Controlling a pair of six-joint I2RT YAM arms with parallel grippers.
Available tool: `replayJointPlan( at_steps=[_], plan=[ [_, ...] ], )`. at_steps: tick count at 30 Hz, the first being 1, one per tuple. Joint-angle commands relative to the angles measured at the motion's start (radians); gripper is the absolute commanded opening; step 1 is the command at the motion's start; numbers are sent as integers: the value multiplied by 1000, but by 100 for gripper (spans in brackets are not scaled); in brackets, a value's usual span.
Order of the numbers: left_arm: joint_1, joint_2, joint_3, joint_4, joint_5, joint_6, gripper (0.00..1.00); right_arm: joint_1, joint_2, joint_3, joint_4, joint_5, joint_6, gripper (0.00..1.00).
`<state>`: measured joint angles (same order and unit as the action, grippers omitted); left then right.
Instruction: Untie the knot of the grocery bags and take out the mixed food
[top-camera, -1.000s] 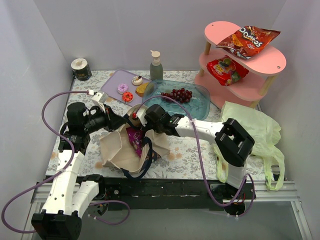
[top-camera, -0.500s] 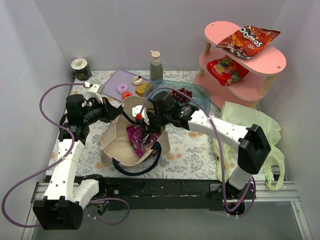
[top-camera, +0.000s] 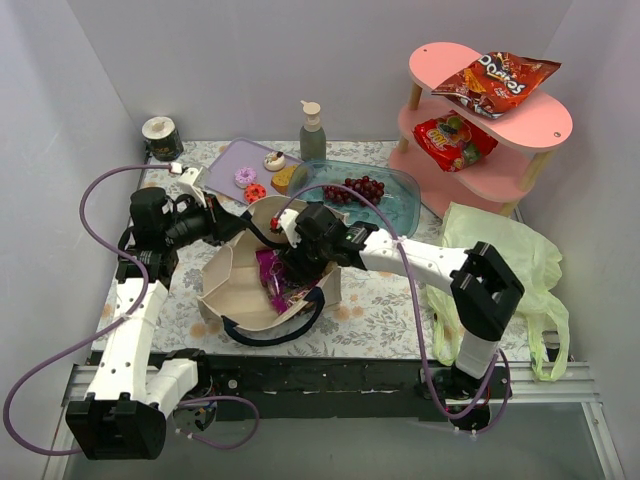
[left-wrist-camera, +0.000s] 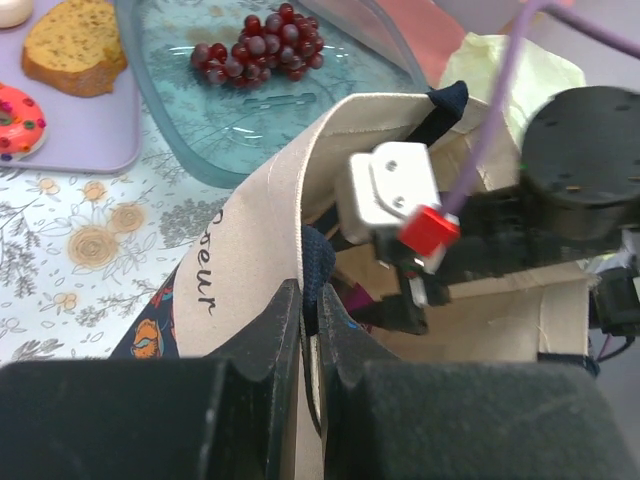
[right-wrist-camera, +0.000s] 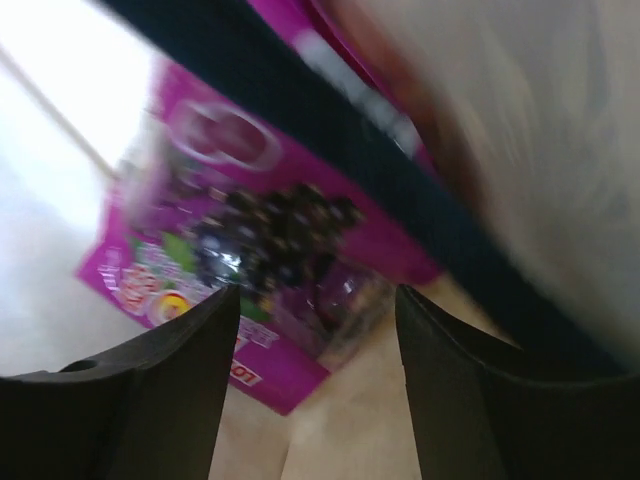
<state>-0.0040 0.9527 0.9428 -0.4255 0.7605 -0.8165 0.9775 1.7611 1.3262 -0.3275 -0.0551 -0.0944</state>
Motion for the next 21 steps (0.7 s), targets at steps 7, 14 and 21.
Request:
replayJointPlan(
  at_steps=[7, 14, 21],
  plan=[
    [2, -48, -4, 1, 114, 48, 0, -85, 103, -47, 4, 87, 199, 83],
    [2, -45, -27, -21, 114, 40, 0, -178, 207, -42, 165, -317, 21, 29],
    [2, -19, 28, -52, -70, 121, 0, -162, 61, 45, 104, -589, -177, 1]
  ],
)
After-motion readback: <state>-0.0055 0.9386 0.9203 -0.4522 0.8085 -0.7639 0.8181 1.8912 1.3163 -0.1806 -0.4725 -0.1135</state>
